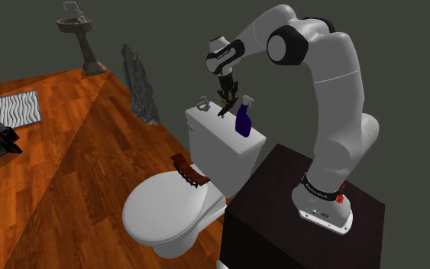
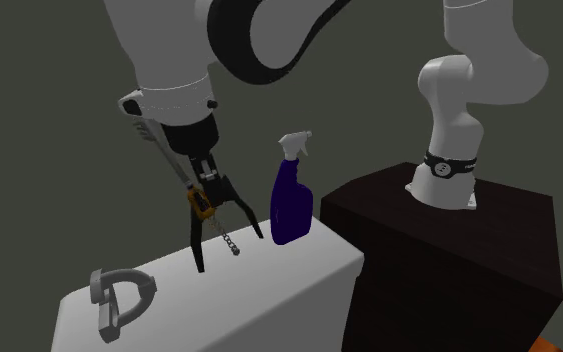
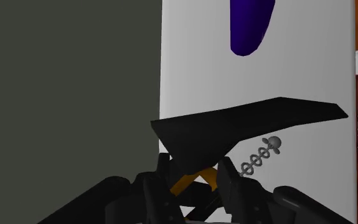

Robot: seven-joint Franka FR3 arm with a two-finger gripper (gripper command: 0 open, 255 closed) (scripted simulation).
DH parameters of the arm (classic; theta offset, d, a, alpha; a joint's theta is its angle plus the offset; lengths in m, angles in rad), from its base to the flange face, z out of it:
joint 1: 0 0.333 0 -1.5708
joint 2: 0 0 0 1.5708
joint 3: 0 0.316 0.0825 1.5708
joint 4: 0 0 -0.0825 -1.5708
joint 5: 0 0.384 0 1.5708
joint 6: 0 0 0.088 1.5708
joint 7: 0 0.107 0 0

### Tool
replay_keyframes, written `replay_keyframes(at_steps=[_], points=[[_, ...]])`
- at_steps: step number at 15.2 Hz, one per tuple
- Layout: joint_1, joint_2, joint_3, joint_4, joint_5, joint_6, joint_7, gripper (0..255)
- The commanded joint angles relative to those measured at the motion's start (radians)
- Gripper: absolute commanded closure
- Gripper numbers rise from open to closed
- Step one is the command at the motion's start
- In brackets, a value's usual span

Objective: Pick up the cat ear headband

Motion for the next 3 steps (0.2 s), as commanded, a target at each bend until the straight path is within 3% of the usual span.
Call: replay_keyframes(at_steps=[1, 3], points=[[0.001, -0.016, -0.001, 0.003, -0.001, -0.019, -0.004, 255], [0.001, -0.017, -0.001, 0.003, -0.001, -0.020, -0.004, 255]])
